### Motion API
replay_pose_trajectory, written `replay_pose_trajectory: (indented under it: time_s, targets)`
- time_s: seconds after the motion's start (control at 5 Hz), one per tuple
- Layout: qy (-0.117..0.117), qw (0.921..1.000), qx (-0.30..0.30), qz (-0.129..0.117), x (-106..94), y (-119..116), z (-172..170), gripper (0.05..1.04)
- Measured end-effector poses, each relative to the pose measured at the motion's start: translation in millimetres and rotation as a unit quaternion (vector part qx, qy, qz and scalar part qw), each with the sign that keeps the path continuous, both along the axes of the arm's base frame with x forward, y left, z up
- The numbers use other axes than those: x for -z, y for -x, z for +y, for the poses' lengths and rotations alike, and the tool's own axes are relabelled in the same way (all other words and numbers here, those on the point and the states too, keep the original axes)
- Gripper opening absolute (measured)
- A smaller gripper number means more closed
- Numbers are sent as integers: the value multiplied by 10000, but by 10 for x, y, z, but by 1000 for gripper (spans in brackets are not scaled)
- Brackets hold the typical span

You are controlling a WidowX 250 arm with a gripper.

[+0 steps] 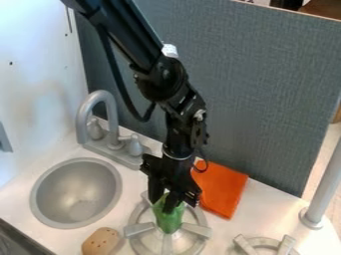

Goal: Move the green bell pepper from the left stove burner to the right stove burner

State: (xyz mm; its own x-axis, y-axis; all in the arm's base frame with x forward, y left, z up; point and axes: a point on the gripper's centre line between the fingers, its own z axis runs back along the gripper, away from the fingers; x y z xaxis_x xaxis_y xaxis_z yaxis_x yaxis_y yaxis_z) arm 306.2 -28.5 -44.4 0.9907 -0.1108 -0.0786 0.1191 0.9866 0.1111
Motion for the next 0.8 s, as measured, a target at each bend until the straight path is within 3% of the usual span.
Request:
replay_pose_trajectory:
  time_s: [0.2, 0.4, 0.8]
  targets:
    - [15, 9999, -120, 87, -1, 19, 90, 210]
    - [146, 9997, -126, 143, 1, 34, 68, 117]
    - [755, 9966, 149, -305, -535, 72, -104, 99]
